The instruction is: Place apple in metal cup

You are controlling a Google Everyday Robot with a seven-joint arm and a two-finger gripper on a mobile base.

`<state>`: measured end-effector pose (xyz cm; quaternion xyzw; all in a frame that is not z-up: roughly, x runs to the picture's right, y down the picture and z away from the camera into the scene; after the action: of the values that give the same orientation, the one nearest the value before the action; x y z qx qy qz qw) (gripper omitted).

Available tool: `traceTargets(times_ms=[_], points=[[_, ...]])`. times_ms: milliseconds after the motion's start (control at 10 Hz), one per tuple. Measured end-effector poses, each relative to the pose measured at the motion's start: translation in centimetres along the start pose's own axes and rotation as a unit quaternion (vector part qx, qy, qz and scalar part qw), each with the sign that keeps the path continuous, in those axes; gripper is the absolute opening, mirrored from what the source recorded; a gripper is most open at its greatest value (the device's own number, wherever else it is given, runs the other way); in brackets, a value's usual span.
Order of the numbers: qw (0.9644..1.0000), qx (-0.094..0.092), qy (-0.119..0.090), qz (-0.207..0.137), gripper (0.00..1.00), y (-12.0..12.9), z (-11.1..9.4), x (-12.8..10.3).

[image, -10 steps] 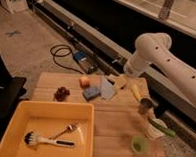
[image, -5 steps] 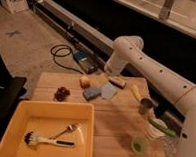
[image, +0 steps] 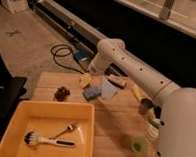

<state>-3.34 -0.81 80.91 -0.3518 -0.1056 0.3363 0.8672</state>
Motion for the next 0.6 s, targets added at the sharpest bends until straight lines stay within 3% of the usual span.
traceTargets(times_ms=[400,600], points=[[1.0,0.001,0.0,0.0,0.8,0.0,-0.01,0.05],[0.9998,0.006,-0.017,0.013,0.8,-0.68,0.71,-0.35]])
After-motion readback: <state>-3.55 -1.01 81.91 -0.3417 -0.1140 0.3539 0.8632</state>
